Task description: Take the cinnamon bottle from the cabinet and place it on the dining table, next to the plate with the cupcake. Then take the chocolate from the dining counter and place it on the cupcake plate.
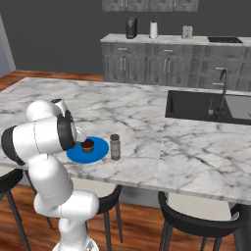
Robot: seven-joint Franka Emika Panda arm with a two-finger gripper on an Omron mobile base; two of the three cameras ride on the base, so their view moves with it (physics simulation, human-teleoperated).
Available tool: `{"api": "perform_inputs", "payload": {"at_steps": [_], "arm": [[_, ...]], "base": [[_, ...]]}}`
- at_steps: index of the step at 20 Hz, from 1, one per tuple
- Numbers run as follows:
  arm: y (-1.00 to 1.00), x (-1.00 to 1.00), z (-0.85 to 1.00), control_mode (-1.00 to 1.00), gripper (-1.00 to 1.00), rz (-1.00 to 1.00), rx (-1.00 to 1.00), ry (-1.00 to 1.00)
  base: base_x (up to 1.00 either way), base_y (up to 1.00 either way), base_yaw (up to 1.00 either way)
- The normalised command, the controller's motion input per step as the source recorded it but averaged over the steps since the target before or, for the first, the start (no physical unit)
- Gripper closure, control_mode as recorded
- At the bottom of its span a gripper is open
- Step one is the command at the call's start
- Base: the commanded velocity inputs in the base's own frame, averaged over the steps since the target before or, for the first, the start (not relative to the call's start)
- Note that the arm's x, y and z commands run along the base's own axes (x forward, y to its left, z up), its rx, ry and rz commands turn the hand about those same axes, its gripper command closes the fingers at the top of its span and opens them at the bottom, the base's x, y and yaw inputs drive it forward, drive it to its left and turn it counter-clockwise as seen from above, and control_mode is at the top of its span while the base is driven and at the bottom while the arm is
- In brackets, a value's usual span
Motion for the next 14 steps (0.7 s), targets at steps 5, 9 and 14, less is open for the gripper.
{"api": "perform_inputs", "payload": {"at_steps": [5, 9, 14], "arm": [[0.00, 0.01, -0.06, -1.00, 1.00, 0.21, -0.02, 0.00], [-0.03, 0.01, -0.07, -1.00, -1.00, 0.19, -0.01, 0.00], [-0.04, 0.00, -0.01, -1.00, -1.00, 0.15, 0.00, -0.01]], "base": [[0.00, 0.00, 0.00], [0.00, 0.00, 0.00], [0.00, 0.00, 0.00]]}}
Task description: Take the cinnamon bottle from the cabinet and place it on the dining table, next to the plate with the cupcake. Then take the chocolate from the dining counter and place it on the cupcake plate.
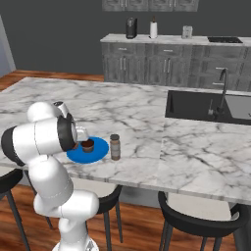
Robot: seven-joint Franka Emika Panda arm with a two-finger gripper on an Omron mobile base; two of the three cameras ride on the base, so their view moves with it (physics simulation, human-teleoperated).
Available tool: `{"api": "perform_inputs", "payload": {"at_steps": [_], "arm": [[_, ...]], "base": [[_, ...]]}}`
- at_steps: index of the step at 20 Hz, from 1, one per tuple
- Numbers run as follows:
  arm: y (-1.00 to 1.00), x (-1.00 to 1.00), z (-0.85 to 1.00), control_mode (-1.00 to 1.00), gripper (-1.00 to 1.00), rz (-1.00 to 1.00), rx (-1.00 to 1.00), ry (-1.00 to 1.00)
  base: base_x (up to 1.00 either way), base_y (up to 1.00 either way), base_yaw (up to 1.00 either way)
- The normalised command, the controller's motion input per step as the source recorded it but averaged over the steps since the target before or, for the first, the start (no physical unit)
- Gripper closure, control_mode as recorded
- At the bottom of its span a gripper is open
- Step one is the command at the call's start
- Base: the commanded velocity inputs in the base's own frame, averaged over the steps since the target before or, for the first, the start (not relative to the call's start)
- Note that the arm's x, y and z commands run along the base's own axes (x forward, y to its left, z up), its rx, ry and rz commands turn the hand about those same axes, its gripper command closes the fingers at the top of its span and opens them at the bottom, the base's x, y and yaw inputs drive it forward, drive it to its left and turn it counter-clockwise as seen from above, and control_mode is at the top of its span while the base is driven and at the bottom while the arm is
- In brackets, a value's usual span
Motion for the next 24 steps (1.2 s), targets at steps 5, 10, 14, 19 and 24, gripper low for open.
{"api": "perform_inputs", "payload": {"at_steps": [5, 10, 14, 19, 24], "arm": [[-0.10, 0.00, 0.00, -1.00, -1.00, 0.12, 0.00, -0.04], [0.00, -0.11, 0.08, -1.00, -1.00, 0.10, 0.00, -0.05], [0.06, -0.34, 0.32, -1.00, -1.00, 0.07, 0.00, -0.05], [0.17, -0.38, 0.63, -1.00, -1.00, 0.03, 0.00, -0.08], [0.03, -0.51, 0.93, -1.00, -1.00, 0.00, 0.00, -0.09]], "base": [[0.00, 0.00, 0.00], [0.00, 0.00, 0.00], [0.00, 0.00, 0.00], [0.00, 0.00, 0.00], [0.00, 0.00, 0.00]]}}
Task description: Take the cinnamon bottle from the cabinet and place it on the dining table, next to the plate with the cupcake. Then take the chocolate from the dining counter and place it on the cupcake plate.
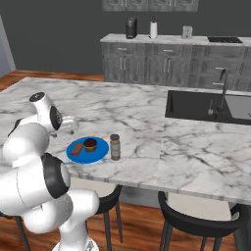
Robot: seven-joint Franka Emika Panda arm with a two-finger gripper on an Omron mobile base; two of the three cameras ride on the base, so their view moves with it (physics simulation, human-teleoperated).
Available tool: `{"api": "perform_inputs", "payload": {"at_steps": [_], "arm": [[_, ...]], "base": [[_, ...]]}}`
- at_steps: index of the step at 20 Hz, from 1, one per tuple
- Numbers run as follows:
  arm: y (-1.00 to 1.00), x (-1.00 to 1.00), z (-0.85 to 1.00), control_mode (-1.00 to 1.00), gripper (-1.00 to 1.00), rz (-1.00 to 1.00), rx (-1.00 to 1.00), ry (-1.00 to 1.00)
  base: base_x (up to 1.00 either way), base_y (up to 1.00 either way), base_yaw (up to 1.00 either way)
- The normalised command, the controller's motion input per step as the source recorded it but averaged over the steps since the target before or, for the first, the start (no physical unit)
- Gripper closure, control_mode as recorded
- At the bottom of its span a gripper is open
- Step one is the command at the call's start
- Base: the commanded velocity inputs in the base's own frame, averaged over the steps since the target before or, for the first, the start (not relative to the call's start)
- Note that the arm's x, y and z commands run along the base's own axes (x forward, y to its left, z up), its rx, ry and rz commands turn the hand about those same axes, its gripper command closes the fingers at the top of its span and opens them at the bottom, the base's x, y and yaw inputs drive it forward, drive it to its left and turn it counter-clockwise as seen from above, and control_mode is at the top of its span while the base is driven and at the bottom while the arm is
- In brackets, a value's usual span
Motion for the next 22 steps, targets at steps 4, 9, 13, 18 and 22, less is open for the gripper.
{"api": "perform_inputs", "payload": {"at_steps": [4, 9, 13, 18, 22], "arm": [[0.00, -0.57, 1.00, -1.00, -1.00, 0.00, 0.00, -0.09], [-0.11, -0.57, 1.00, -1.00, -1.00, 0.00, 0.00, -0.12], [-0.35, -0.69, 0.75, -1.00, -1.00, 0.00, 0.00, -0.20], [-0.46, -0.90, 0.42, -1.00, -1.00, 0.00, 0.00, -0.23], [-0.36, -0.90, 0.22, -1.00, -1.00, 0.00, 0.00, -0.18]], "base": [[0.00, 0.00, 0.00], [0.00, 0.00, 0.00], [0.00, 0.00, 0.00], [0.00, 0.00, 0.00], [0.00, 0.00, 0.00]]}}
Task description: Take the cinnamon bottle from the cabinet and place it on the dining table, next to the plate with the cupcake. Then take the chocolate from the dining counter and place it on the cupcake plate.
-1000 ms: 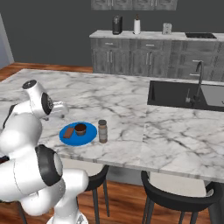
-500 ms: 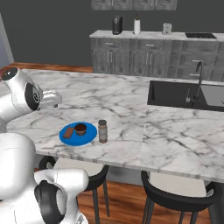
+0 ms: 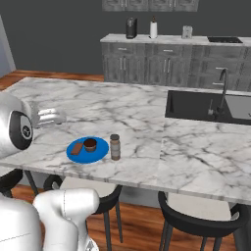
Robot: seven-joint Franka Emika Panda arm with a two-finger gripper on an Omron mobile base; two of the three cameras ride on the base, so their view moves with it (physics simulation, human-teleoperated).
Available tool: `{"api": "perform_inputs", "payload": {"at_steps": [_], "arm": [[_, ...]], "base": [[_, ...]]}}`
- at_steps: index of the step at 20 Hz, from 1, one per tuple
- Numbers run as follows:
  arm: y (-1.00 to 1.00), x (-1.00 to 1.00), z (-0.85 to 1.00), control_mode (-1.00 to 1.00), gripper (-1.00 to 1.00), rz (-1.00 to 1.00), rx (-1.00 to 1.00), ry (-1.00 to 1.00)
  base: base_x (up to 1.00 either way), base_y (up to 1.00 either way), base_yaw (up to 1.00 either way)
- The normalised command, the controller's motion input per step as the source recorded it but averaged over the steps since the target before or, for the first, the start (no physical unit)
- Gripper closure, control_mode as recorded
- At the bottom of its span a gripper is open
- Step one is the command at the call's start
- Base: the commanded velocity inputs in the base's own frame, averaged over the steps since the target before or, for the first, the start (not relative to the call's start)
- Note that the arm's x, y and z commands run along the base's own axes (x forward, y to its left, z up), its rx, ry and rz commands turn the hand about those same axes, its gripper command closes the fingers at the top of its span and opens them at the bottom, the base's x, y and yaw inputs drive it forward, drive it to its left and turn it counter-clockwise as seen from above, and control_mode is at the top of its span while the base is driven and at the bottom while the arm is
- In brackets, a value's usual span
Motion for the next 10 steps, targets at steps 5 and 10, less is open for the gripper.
{"api": "perform_inputs", "payload": {"at_steps": [5, 10], "arm": [[-0.38, -0.57, 0.04, -1.00, -1.00, 0.00, 0.01, -0.06], [-0.27, -0.19, 0.04, -1.00, -1.00, 0.00, 0.03, -0.01]], "base": [[0.00, 0.00, 0.00], [0.00, 0.00, 0.00]]}}
